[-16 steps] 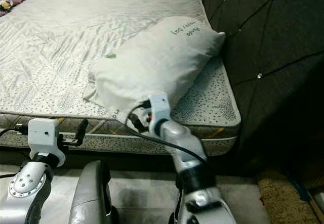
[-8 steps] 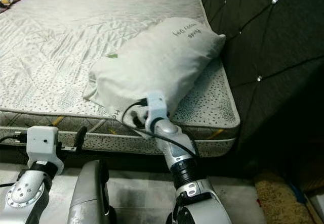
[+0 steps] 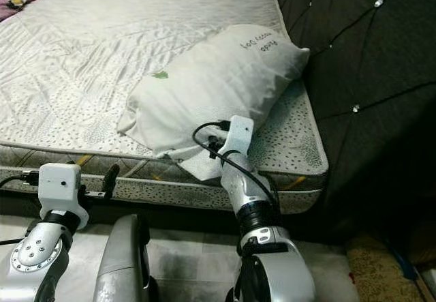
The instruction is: Clean up the room
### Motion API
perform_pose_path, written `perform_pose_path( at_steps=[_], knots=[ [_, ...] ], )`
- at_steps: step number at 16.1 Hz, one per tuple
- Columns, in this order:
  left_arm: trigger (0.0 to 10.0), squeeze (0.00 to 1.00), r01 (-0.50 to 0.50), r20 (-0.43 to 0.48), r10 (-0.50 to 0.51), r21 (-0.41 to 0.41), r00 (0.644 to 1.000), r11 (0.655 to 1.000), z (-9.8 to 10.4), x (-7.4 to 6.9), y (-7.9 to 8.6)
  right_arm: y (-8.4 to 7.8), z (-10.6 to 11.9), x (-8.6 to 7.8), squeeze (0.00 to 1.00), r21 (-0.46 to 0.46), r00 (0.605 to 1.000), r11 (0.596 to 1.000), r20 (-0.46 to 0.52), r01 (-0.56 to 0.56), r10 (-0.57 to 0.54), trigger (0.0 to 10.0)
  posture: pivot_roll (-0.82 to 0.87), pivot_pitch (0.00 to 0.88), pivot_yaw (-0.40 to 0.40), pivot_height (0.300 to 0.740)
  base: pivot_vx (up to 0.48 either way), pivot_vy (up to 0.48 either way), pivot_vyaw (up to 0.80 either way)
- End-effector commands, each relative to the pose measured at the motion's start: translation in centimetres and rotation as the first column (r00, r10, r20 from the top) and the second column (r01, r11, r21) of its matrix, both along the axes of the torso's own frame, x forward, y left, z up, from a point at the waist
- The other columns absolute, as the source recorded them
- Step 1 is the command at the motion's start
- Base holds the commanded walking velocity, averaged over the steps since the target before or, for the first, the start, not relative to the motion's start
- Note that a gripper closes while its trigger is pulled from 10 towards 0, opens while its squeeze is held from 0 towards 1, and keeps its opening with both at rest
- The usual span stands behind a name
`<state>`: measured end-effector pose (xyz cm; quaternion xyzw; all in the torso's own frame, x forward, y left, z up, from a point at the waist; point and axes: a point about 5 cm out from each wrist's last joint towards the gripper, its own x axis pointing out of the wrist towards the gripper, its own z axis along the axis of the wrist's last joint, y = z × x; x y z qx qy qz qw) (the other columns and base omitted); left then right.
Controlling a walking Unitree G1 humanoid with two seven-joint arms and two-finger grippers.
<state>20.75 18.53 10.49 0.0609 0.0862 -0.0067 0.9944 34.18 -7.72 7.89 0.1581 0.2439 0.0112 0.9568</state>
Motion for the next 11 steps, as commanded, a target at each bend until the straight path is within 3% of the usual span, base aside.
perform_pose_path(
  at_steps=[1,4,9,11],
  knots=[
    [10.0,0.00,-0.010,-0.007,0.010,0.004,1.000,1.000,-0.1,0.1,0.1,1.9,2.1,0.9,0.00,0.067,0.998,0.998,0.052,0.016,-0.019,0.0,0.18,0.000,-0.054,0.537,0.000,0.000,0.00],
    [10.0,0.00,-0.007,0.003,0.007,-0.001,1.000,1.000,0.0,0.7,0.0,0.9,1.8,1.1,0.00,0.084,0.997,0.994,0.047,0.062,-0.066,0.0,0.18,0.000,-0.051,0.537,0.000,0.000,0.00],
    [10.0,0.00,0.003,0.019,-0.003,-0.002,1.000,1.000,0.1,1.6,-0.2,0.9,2.1,1.6,0.00,0.094,0.995,0.993,0.069,0.066,-0.072,0.0,0.17,0.000,-0.044,0.537,0.000,0.000,0.00],
    [10.0,0.00,0.005,0.025,-0.005,-0.001,1.000,1.000,0.1,1.8,-0.3,0.0,2.5,2.2,0.00,0.040,0.992,0.997,0.103,0.066,-0.070,0.0,0.17,0.000,-0.052,0.537,0.000,0.000,0.00]
  ],
)
